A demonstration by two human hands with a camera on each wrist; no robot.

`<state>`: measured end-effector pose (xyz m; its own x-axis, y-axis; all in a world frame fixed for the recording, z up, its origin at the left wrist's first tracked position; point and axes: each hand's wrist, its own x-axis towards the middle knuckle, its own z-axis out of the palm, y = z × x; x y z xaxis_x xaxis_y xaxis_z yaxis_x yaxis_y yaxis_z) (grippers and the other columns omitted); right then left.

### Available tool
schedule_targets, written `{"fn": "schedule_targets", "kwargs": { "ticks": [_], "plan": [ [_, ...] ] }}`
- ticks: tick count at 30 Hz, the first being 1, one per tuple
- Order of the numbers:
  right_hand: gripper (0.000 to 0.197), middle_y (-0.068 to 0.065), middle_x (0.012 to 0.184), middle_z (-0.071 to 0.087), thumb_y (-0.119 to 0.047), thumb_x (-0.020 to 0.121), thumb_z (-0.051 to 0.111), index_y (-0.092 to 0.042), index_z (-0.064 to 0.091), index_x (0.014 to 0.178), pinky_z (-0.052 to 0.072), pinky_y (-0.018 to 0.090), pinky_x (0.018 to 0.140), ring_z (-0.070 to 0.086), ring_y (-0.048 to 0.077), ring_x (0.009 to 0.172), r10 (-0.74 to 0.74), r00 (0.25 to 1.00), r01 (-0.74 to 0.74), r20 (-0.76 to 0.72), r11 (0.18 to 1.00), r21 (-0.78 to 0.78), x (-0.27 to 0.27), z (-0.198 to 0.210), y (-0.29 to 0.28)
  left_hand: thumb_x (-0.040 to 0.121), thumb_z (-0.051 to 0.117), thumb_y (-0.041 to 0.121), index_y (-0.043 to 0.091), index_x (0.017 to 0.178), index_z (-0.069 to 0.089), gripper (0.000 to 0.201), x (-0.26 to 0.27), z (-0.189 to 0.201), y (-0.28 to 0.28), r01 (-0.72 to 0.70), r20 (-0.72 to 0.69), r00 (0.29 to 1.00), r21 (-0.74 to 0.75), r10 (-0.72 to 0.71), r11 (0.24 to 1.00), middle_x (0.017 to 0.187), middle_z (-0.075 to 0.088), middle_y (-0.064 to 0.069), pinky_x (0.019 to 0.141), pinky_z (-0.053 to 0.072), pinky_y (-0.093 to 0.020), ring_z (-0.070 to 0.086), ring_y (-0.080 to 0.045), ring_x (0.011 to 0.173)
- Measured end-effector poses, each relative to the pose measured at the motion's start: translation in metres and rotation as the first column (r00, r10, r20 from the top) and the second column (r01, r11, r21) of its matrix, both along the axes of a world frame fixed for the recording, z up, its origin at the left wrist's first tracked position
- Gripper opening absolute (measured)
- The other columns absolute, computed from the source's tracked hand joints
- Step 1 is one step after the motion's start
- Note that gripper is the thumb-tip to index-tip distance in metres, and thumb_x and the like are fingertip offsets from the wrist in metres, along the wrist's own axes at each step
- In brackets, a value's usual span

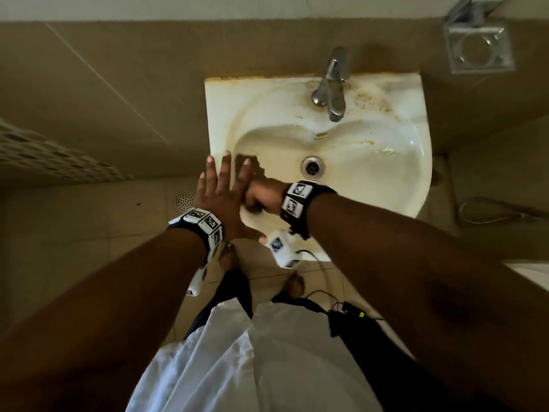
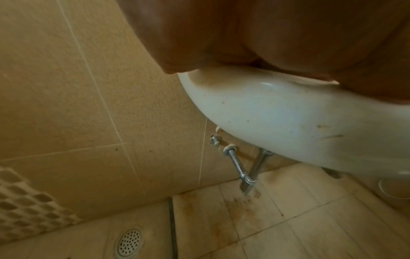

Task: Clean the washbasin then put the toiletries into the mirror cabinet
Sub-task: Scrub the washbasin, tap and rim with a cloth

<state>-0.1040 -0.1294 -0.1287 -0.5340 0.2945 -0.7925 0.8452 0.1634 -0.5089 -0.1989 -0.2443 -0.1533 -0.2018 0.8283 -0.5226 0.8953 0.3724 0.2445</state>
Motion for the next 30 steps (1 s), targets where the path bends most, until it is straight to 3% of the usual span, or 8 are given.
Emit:
{"fn": "schedule_targets", "kwargs": {
  "ticks": [3, 5, 7, 12, 18, 24, 28, 30],
  "plan": [
    [0.007, 0.022, 0.108, 0.047, 0.000, 0.086, 0.053, 0.004, 0.059, 0.088, 0.040, 0.026, 0.073, 0.049, 0.028, 0.103, 0.039, 0.996, -0.045, 0.083, 0.997, 0.069, -0.031, -0.014, 0.008, 0.034, 0.030, 0.105, 0.030, 0.153, -0.032, 0.154, 0.003, -0.003, -0.001, -0.025, -0.025, 0.999, 0.043, 0.026, 0.999, 0.162, -0.034, -0.011, 0.124, -0.004, -0.055, -0.027, -0.041, 0.149],
    [0.060, 0.027, 0.143, 0.038, -0.017, 0.090, 0.049, 0.012, 0.035, 0.141, 0.034, 0.034, 0.101, 0.038, 0.034, 0.135, 0.030, 0.970, -0.061, 0.240, 0.991, 0.123, -0.019, -0.035, 0.026, 0.027, 0.034, 0.110, 0.029, 0.156, -0.026, 0.163, 0.002, -0.003, -0.002, -0.021, -0.008, 1.000, 0.047, 0.021, 0.999, 0.162, -0.034, -0.013, 0.122, -0.006, -0.056, -0.028, -0.042, 0.149],
    [0.077, 0.022, 0.161, 0.015, -0.032, 0.094, 0.046, 0.004, 0.014, 0.154, 0.016, 0.043, 0.120, 0.016, 0.036, 0.149, 0.059, 0.948, -0.140, 0.312, 0.960, 0.242, 0.011, -0.047, 0.037, 0.029, 0.044, 0.110, 0.033, 0.154, -0.029, 0.164, 0.001, -0.003, -0.002, -0.009, 0.021, 1.000, 0.047, 0.008, 0.999, 0.162, -0.034, -0.013, 0.120, -0.007, -0.059, -0.028, -0.044, 0.149],
    [0.087, 0.024, 0.162, 0.009, -0.055, 0.088, 0.029, 0.001, 0.019, 0.154, 0.007, 0.040, 0.122, 0.009, 0.039, 0.151, -0.021, 0.914, -0.100, 0.405, 0.956, 0.276, 0.037, -0.044, 0.043, 0.030, 0.049, 0.108, 0.037, 0.149, -0.037, 0.163, -0.002, -0.002, -0.003, 0.003, 0.055, 0.998, 0.057, -0.007, 0.998, 0.160, -0.038, -0.013, 0.122, -0.006, -0.061, -0.029, -0.046, 0.148],
    [0.068, 0.020, 0.164, 0.005, -0.010, 0.103, 0.043, -0.002, 0.003, 0.157, 0.010, 0.032, 0.120, 0.010, 0.031, 0.152, 0.273, 0.960, -0.281, 0.071, 0.946, 0.163, 0.020, -0.016, -0.002, 0.030, 0.047, 0.108, 0.038, 0.150, -0.035, 0.161, -0.002, -0.003, -0.003, -0.002, 0.077, 0.997, 0.067, -0.003, 0.998, 0.161, -0.036, -0.014, 0.122, -0.003, -0.062, -0.028, -0.048, 0.148],
    [0.104, 0.010, 0.162, -0.016, -0.026, 0.088, 0.065, -0.014, -0.012, 0.156, -0.001, 0.038, 0.122, -0.011, 0.030, 0.150, 0.514, 0.703, -0.646, 0.491, 0.750, 0.140, 0.126, -0.036, 0.091, 0.035, 0.057, 0.103, 0.041, 0.141, -0.046, 0.160, -0.003, 0.006, 0.001, 0.017, 0.092, 0.996, -0.048, -0.012, 0.999, 0.150, -0.054, -0.009, 0.120, -0.015, -0.058, -0.042, -0.044, 0.141],
    [0.085, 0.015, 0.165, -0.002, -0.033, 0.093, 0.061, -0.017, 0.010, 0.159, 0.009, 0.041, 0.124, 0.005, 0.034, 0.152, 0.503, 0.551, -0.817, 0.665, 0.488, 0.308, 0.150, 0.032, 0.159, 0.034, 0.058, 0.103, 0.042, 0.142, -0.045, 0.161, -0.002, 0.012, 0.003, 0.015, 0.095, 0.995, -0.097, -0.006, 0.995, 0.149, -0.055, -0.007, 0.119, -0.016, -0.059, -0.045, -0.042, 0.139],
    [0.084, 0.006, 0.166, -0.007, -0.043, 0.092, 0.061, -0.026, 0.011, 0.159, -0.003, 0.039, 0.122, -0.004, 0.030, 0.153, 0.524, 0.565, -0.805, 0.638, 0.518, 0.288, 0.155, 0.026, 0.174, 0.033, 0.057, 0.104, 0.042, 0.143, -0.044, 0.162, -0.001, 0.015, 0.005, 0.019, 0.082, 0.997, -0.122, -0.009, 0.992, 0.149, -0.055, -0.007, 0.120, -0.014, -0.060, -0.045, -0.042, 0.139]
  ]
}}
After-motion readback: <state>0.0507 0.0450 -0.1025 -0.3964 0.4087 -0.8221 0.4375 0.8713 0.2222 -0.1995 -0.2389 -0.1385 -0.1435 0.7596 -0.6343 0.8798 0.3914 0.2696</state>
